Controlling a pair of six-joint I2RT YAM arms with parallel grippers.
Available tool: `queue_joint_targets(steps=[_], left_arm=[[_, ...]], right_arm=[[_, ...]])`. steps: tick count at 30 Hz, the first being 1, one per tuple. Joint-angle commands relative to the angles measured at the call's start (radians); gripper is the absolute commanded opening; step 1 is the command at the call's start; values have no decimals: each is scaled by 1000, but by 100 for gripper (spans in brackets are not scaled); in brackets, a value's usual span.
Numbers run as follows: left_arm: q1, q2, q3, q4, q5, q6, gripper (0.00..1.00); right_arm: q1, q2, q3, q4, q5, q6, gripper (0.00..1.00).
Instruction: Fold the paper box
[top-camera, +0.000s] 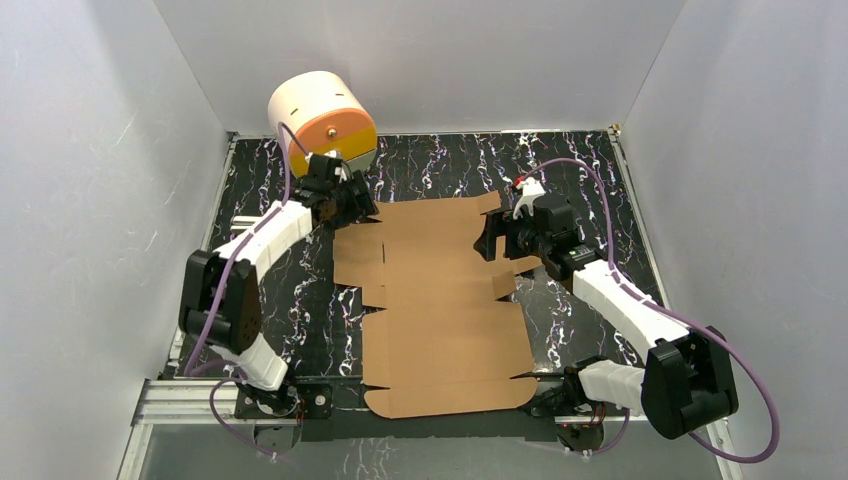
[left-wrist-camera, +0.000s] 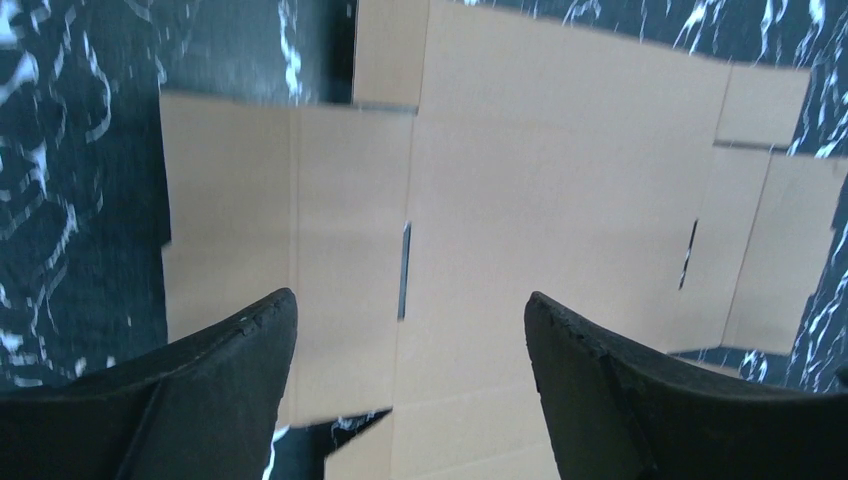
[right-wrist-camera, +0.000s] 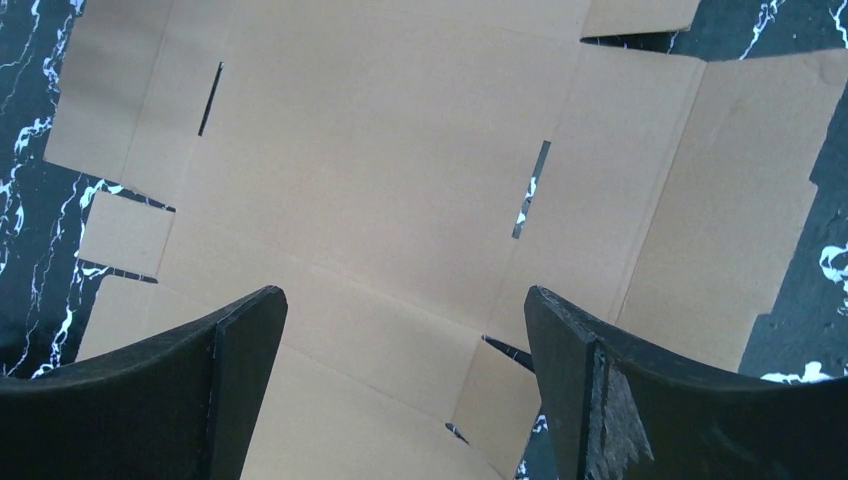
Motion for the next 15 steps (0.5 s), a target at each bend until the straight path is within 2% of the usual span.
queue_joint_targets(steps=[1, 7, 15], left_arm=[[39, 112, 133, -10, 56, 44, 74], [59, 285, 258, -4, 50, 61, 60], [60, 399, 329, 3, 39, 92, 51]], right_arm=[[4, -19, -21, 140, -31, -43, 99], [4, 3, -33, 193, -62, -46, 99], [4, 56, -31, 247, -95, -51, 99]])
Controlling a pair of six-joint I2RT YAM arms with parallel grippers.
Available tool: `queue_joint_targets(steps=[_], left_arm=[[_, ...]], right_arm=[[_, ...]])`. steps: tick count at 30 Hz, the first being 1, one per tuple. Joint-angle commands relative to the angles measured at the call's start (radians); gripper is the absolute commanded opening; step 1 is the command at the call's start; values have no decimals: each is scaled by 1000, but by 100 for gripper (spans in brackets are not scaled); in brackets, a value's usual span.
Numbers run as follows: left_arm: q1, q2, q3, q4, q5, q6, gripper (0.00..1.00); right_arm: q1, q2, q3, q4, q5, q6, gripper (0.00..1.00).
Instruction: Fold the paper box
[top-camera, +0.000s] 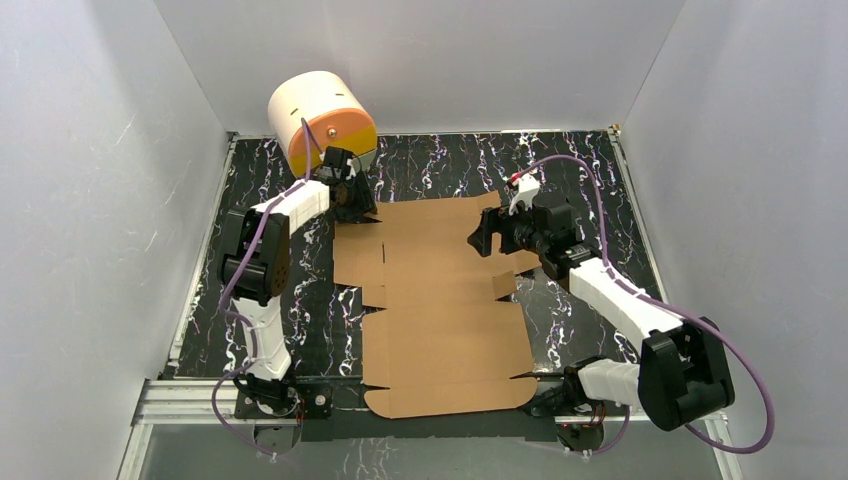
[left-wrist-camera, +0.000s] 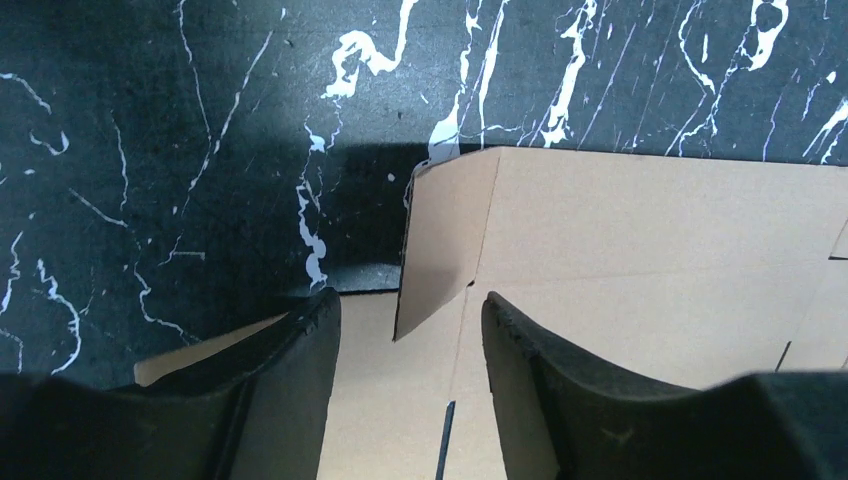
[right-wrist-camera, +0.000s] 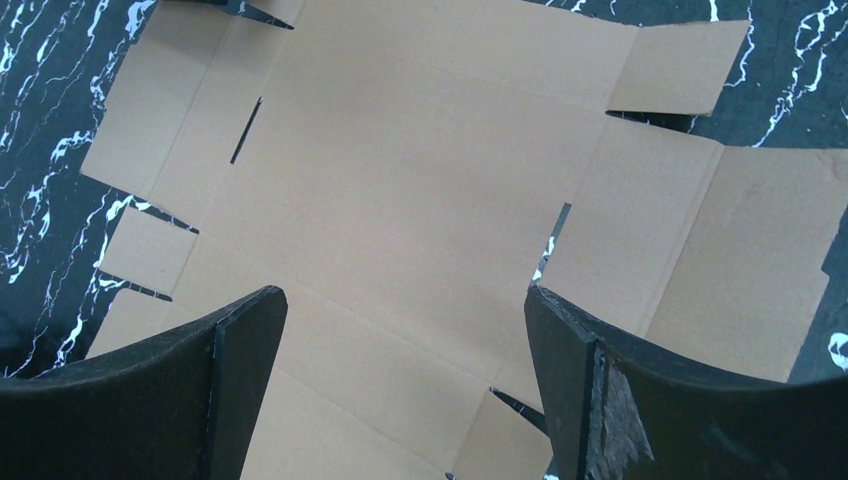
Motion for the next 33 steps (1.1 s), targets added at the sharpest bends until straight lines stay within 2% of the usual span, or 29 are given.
queue_joint_targets(steps=[1, 5, 8, 13, 17, 20, 22, 28, 33], left_arm=[[2, 8, 63, 1, 16, 30, 50], [2, 38, 87, 8, 25, 37, 45], [1, 41, 86, 34, 29, 44, 36], [1, 41, 71, 82, 44, 74, 18], [2, -24, -9, 179, 51, 124, 0], [2, -70, -68, 252, 62, 167, 0], [2, -87, -90, 298, 76, 194, 0], [-1, -150, -166, 409, 99, 252, 0], [-6, -234, -264, 566, 104, 298, 0]], right_arm=[[4, 39, -5, 98, -44, -13, 99], [3, 77, 15, 119, -69, -8, 99], [4, 97, 29, 141, -84, -8, 99], [4, 133, 63, 161, -92, -8, 99], [4, 159, 94, 190, -97, -39, 99], [4, 190, 132, 207, -94, -68, 99], [3, 229, 197, 171, -137, -151, 99], [-5, 368, 466, -79, -257, -322, 99], [-14, 465, 616, -175, -345, -441, 99]])
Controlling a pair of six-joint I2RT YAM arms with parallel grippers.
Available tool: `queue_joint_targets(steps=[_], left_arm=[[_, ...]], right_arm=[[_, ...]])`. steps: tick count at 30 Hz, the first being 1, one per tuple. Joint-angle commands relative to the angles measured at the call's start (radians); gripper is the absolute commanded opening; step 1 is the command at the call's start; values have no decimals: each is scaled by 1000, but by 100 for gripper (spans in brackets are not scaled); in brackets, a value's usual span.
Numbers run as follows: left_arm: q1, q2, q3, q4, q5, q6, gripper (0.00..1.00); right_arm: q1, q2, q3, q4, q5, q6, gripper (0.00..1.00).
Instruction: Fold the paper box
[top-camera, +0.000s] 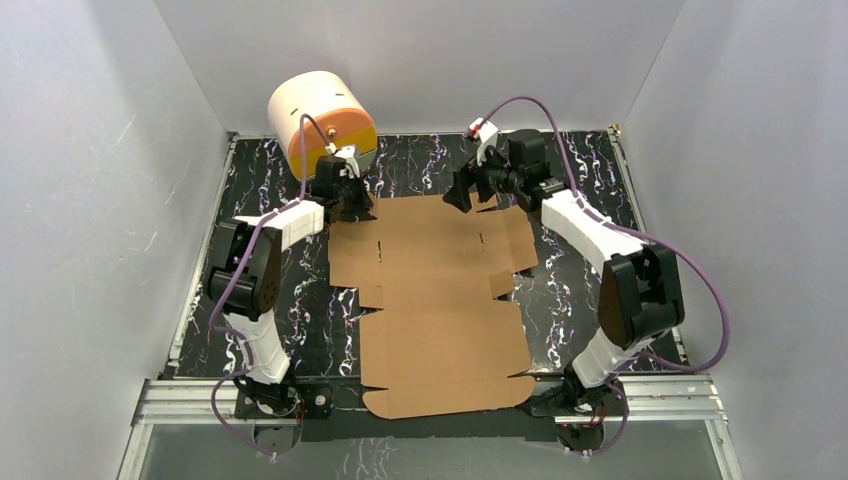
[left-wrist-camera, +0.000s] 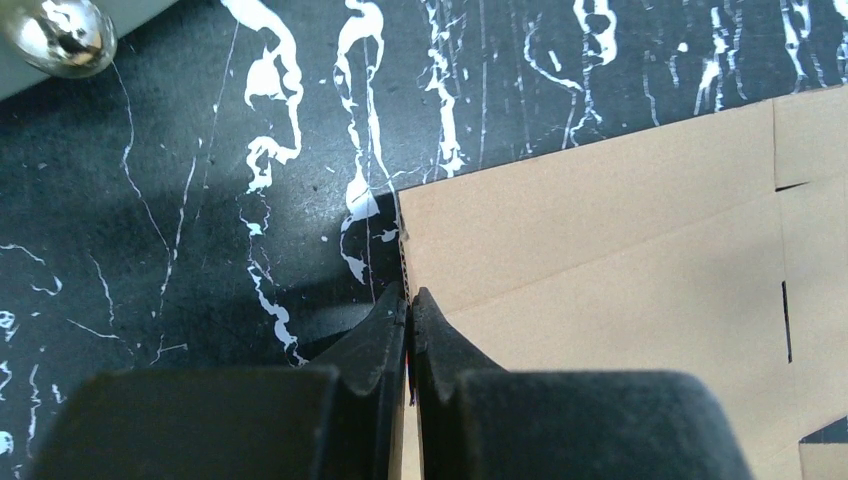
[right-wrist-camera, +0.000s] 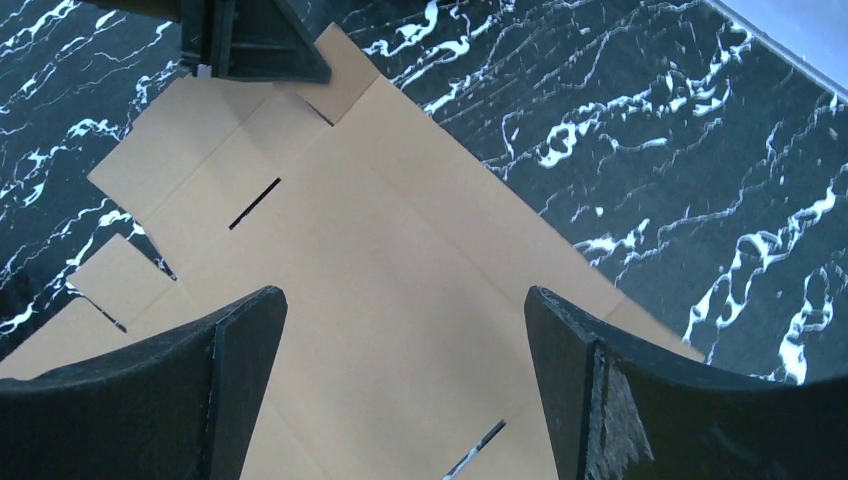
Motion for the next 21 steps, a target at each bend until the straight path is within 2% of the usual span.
queue_joint_targets(steps=[1, 6, 14, 21], left_arm=[[-6, -151, -75, 198, 25, 78, 0], [-13, -195, -127, 292, 85, 109, 0], [-47, -248, -187, 364, 103, 171, 0], [-60, -308, -222, 412, 151, 188, 0]], right_arm=[[-10, 82, 161, -146, -100, -182, 99], [-20, 203, 306, -237, -125, -326, 99], [-28, 371, 545, -395, -137, -482, 99], [-31, 450, 589, -486, -171, -553, 98]])
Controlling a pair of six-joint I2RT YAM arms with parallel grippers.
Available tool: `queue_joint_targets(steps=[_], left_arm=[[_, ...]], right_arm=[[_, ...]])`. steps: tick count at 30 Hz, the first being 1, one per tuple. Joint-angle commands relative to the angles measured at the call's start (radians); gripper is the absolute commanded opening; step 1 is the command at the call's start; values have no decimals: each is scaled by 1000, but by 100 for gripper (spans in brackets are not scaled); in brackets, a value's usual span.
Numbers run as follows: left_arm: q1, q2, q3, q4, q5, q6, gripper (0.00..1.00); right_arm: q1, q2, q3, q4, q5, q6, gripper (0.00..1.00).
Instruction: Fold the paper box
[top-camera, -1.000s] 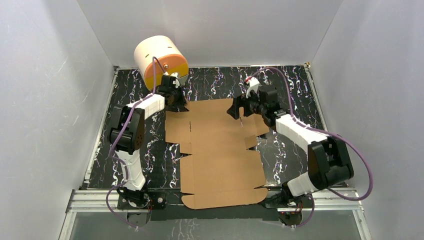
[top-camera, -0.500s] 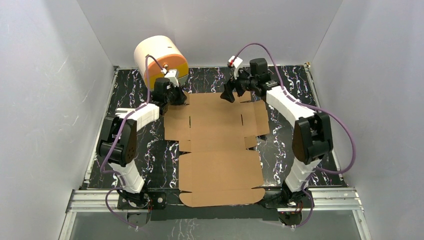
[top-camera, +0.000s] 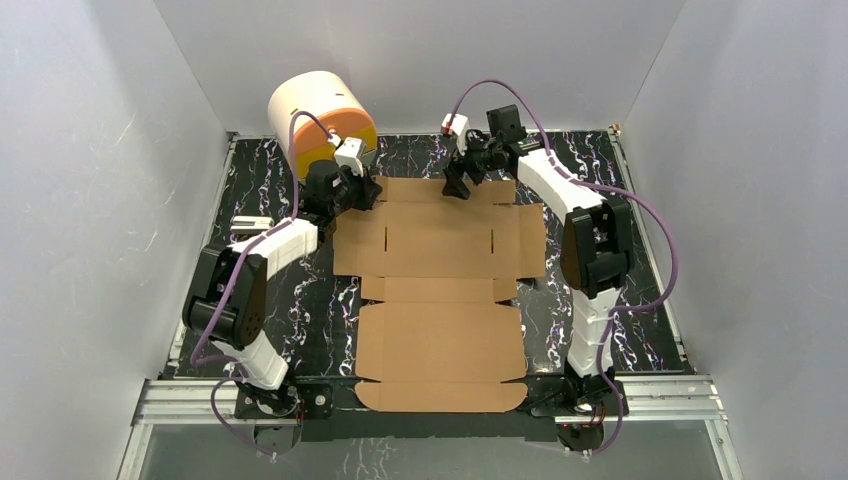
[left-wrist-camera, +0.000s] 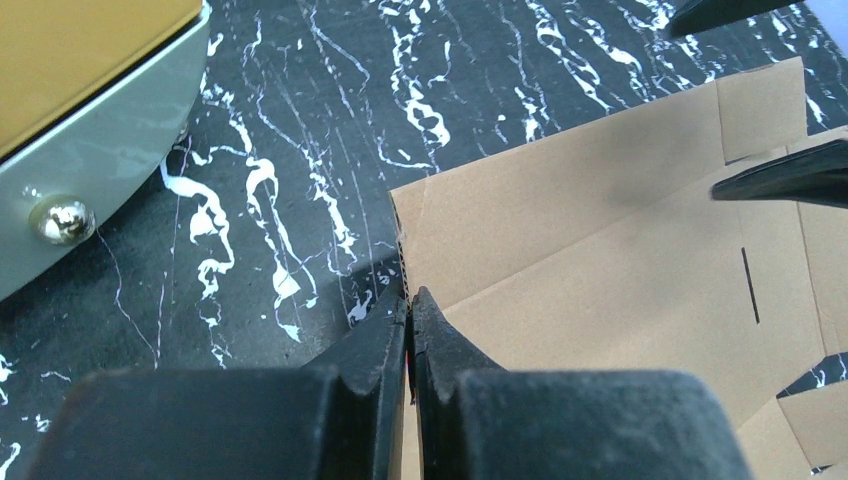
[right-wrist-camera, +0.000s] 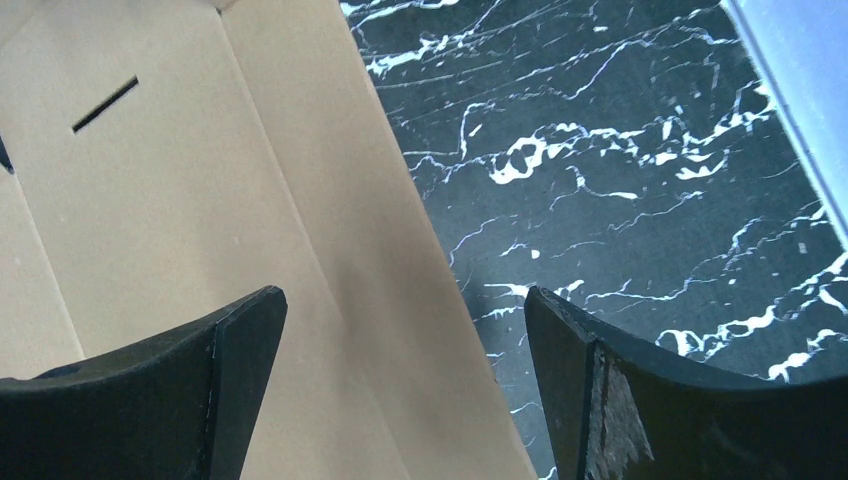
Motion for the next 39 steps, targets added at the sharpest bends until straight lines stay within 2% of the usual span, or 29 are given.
queue_joint_targets(steps=[1, 4, 9, 13, 18, 22, 27, 31, 34, 39], left_arm=[[-12, -96, -24, 92, 68, 43, 0], [-18, -120, -47, 116, 73, 48, 0], [-18, -141, -63, 126, 71, 52, 0], [-18, -137, -70, 129, 62, 47, 0], [-20, -131, -71, 133, 58, 23, 0], [-18, -148, -70, 128, 46, -5, 5], [-19, -185, -71, 81, -18, -49, 13], [-19, -254, -105, 66, -68, -97, 24], [-19, -318, -129, 56, -85, -124, 29], [-16, -399, -131, -38, -195, -178, 39]], right_arm=[[-4, 43, 60, -94, -43, -85, 99], [-6, 70, 93, -141, -73, -119, 96], [-10, 93, 128, -200, -130, -160, 78], [-9, 92, 165, -264, -150, -193, 47], [-9, 63, 165, -291, -167, -219, 20], [1, 15, 135, -283, -148, -257, 7], [50, -79, 66, -225, -8, -276, 0], [106, -164, -5, -168, 123, -307, 0], [153, -220, -48, -125, 231, -315, 0], [240, -277, -75, -105, 398, -351, 0]])
